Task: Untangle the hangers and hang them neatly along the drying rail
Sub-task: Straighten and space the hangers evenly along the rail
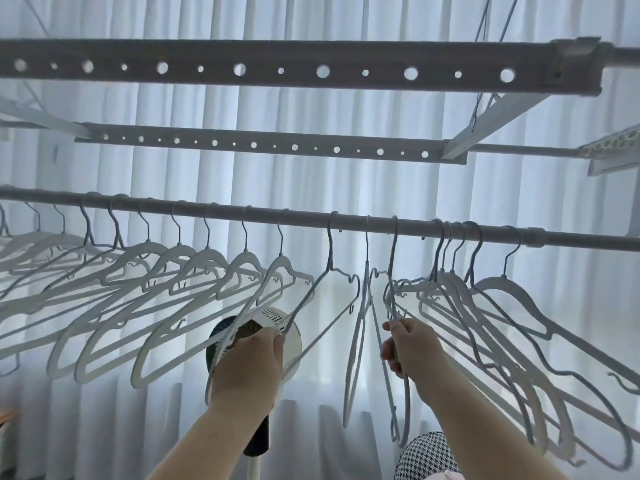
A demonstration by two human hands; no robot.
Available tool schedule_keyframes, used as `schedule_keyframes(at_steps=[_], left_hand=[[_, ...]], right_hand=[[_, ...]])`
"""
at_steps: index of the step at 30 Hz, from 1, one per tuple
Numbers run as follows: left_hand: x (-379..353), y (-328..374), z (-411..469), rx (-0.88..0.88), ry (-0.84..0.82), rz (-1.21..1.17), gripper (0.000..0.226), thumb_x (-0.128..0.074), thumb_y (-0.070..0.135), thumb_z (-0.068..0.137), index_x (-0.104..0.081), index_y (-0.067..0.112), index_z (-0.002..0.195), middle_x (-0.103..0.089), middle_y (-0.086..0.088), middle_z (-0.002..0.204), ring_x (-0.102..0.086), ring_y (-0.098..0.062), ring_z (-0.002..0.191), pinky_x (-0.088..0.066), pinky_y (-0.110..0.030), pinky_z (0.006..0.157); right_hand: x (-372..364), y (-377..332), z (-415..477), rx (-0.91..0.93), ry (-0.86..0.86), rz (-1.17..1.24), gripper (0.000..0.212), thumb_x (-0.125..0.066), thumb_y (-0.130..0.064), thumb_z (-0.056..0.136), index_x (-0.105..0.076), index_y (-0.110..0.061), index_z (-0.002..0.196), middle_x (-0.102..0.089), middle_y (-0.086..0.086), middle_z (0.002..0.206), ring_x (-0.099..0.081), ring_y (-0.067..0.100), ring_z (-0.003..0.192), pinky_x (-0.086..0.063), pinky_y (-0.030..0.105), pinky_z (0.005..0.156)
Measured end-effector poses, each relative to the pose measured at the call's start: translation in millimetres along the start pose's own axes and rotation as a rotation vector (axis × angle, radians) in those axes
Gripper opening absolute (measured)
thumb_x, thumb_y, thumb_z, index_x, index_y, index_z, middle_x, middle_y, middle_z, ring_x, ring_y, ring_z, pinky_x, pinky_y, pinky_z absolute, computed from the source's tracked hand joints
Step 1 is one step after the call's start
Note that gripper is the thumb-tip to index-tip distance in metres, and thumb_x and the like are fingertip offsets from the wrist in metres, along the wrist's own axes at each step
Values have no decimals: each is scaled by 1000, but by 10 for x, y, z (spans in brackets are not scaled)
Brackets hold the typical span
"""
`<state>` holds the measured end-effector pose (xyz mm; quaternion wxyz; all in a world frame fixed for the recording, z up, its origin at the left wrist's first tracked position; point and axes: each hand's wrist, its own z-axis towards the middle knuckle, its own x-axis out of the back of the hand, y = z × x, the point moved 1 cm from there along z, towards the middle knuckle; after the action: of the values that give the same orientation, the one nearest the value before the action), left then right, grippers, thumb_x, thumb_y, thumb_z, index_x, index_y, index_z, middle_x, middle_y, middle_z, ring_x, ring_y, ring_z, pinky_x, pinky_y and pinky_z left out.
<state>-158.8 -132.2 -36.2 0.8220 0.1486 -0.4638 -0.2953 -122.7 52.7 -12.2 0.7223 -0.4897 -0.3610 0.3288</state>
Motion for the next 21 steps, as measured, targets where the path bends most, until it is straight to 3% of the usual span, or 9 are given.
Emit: schedule_keyframes(at_steps=[7,16,21], left_hand=[[11,-127,59,-11,4,-176,37,-29,25,97,-37,21,61,-63,-6,69,-59,-29,71,-49,-35,72],[77,-202,92,-33,44,-195,33,-31,23,97,-39,19,65,-47,3,54,-53,-25,64,-47,-31,68],[82,-251,104,-24,54,-175,28,-31,24,97,-43,17,73,-47,3,56,-54,-26,67,-47,-32,69]], right_hand=[[-88,-22,-6,21,19,-23,30,-34,-6,94,-49,-13,70,-49,6,47,-33,6,24,-24,13,30],[-150,-42,0,14,15,-18,30,-34,-8,95,-49,-14,70,-50,5,48,-33,5,23,-26,13,29],[-146,-44,11,20,8,-17,25,-34,-7,96,-50,-9,76,-50,6,49,-33,7,26,-26,12,28]])
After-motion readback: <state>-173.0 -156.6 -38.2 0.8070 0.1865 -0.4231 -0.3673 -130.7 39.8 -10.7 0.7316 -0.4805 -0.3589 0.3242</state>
